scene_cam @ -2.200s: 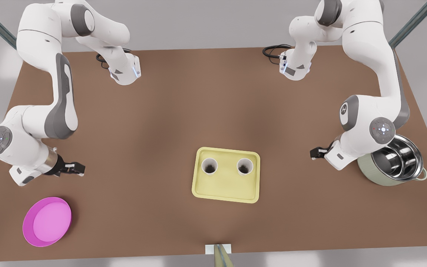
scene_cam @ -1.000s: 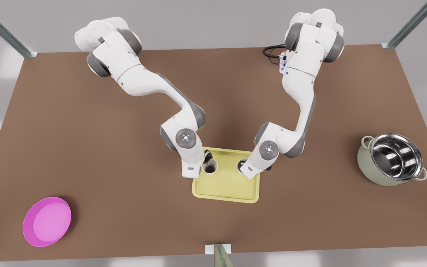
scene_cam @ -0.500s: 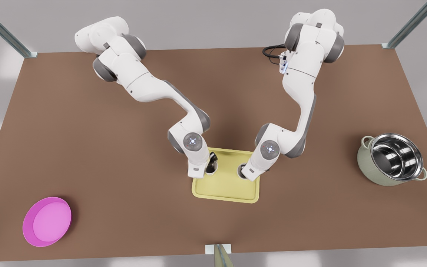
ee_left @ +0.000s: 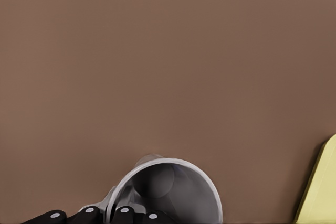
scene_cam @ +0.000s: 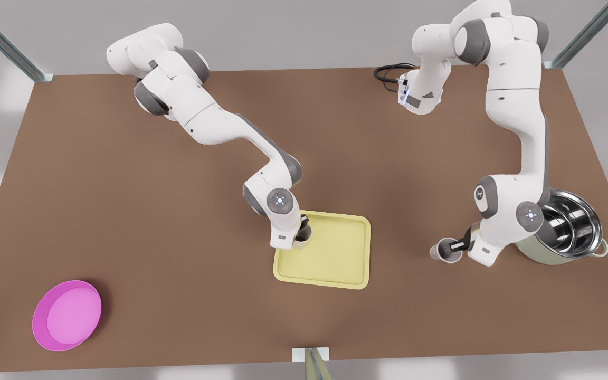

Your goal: Use the left arm to pick up the white IKEA cup from the tray and place it on the middle-left position; use the right arm to pick up the white IKEA cup from the tray and place it on the middle-right position

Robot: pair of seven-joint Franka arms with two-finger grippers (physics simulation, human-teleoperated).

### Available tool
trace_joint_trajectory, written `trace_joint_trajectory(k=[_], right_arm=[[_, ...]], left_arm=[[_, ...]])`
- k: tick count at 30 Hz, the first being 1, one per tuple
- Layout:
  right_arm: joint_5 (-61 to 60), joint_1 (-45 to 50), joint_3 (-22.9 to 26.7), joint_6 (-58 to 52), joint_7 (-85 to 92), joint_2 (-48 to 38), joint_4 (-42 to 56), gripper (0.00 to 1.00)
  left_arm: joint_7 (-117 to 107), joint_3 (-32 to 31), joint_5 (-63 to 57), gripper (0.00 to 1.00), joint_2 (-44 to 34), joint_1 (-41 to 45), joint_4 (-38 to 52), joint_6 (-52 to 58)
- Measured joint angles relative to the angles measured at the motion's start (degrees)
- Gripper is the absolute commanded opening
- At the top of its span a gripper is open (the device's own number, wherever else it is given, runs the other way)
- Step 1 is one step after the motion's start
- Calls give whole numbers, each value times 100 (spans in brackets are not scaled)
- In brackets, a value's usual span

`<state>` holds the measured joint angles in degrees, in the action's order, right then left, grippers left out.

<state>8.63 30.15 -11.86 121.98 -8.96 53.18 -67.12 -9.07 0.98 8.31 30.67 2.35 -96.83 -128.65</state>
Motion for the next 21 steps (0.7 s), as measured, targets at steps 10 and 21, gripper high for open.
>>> trace_joint_trajectory(k=[10, 21], right_arm=[[-18, -191, -28, -442, -59, -213, 68, 18], [-326, -2168, -106, -1434, 186, -956, 139, 17]], left_arm=[[1163, 8, 122, 19, -96, -6, -576, -1040], [1928, 14, 143, 21, -82, -6, -988, -1443]])
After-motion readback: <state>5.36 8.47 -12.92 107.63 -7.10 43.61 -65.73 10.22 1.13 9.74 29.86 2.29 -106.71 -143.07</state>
